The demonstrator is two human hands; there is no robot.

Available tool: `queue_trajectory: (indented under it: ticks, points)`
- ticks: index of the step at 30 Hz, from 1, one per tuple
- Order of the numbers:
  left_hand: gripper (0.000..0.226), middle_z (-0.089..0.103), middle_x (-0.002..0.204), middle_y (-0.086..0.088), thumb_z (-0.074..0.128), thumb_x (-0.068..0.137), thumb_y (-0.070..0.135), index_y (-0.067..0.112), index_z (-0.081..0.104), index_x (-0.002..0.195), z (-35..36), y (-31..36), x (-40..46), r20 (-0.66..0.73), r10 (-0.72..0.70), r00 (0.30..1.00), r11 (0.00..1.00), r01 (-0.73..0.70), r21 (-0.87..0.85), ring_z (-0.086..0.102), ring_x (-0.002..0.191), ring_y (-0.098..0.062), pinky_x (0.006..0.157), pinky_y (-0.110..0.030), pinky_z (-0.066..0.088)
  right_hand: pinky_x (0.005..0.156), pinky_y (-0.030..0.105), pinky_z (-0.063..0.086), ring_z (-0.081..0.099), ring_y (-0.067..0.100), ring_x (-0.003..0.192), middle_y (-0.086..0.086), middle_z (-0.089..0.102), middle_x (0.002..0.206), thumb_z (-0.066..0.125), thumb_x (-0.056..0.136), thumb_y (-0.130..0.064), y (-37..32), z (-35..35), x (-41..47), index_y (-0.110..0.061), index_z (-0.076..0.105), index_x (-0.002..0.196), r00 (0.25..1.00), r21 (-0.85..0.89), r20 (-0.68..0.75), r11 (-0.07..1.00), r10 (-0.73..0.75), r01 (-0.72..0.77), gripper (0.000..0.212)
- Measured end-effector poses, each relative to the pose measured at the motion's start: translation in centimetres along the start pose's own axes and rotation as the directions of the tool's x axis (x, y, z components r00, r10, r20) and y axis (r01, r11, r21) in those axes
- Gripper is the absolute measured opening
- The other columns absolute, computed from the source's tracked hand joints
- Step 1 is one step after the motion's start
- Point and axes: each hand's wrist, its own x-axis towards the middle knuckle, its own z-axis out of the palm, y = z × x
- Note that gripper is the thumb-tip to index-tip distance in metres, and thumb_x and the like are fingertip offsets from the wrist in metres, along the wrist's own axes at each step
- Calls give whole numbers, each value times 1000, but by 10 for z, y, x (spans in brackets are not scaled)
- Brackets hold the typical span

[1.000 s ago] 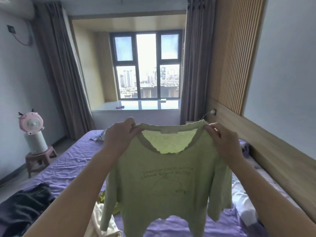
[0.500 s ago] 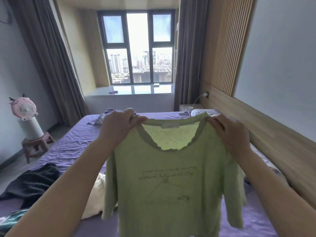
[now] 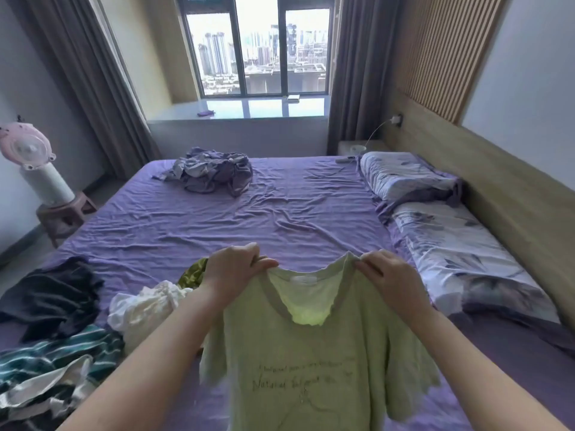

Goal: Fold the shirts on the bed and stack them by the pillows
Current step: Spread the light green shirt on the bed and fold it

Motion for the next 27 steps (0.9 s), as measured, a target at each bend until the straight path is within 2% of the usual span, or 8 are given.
queue_trajectory:
  ticks: [3,5,10,13,15,18,22,27]
  points:
    - [54,64,76,-6,50,79,67,20,29,62,70,-11,12,155,-139,978,987,149,-52,62,78,-29,62,-33,38,69,37,49,62,18,79,-2,65,82,63,88,-28,45,58,-2,-13,68,86,970,92,210,985,124,-146,16]
    - [55,60,69,-2,54,79,66,20,30,62,110,-19,19,231,-218,948,969,239,-66,59,75,-29,61,-32,36,70,33,47,61,15,79,-4,66,82,62,89,-29,74,92,-2,-15,67,86,937,118,298,967,183,-227,15]
    - [48,46,61,6,71,77,46,23,32,61,191,-46,31,465,-337,818,882,448,-149,49,68,-24,59,-30,32,61,10,39,57,5,71,-17,61,73,56,92,-32,130,163,3,-27,64,84,873,127,371,914,317,-385,12]
    - [25,57,76,0,72,80,28,20,49,73,231,-63,38,549,-351,758,850,504,-152,54,78,-20,61,-28,32,58,14,37,55,5,73,-19,60,76,52,94,-33,153,198,7,-29,64,92,849,90,382,899,366,-428,12]
    - [9,64,91,-4,66,83,17,14,63,91,251,-69,44,583,-319,747,873,472,-126,59,90,-21,65,-25,34,62,28,40,57,10,76,-17,62,79,49,95,-34,165,218,8,-31,62,96,837,57,383,895,390,-443,13]
    - [17,67,105,-3,57,88,17,17,65,103,274,-73,54,551,-342,761,873,474,-114,59,102,-22,80,-29,46,65,35,42,62,22,83,-8,68,86,43,97,-37,181,242,12,-33,59,101,820,-25,369,886,438,-462,17]
    - [17,67,110,10,51,93,37,36,64,104,291,-80,77,383,-441,812,866,497,-57,59,107,-18,76,-32,46,66,33,37,63,24,88,-6,69,89,40,96,-42,200,262,25,-34,56,103,802,-115,376,882,464,-457,20]
    - [21,67,112,9,49,93,44,39,66,105,303,-110,133,280,-417,865,902,432,9,58,108,-18,73,-31,42,64,33,35,63,27,87,-4,70,92,41,95,-44,220,278,67,-34,59,101,835,-149,317,893,450,-425,22]
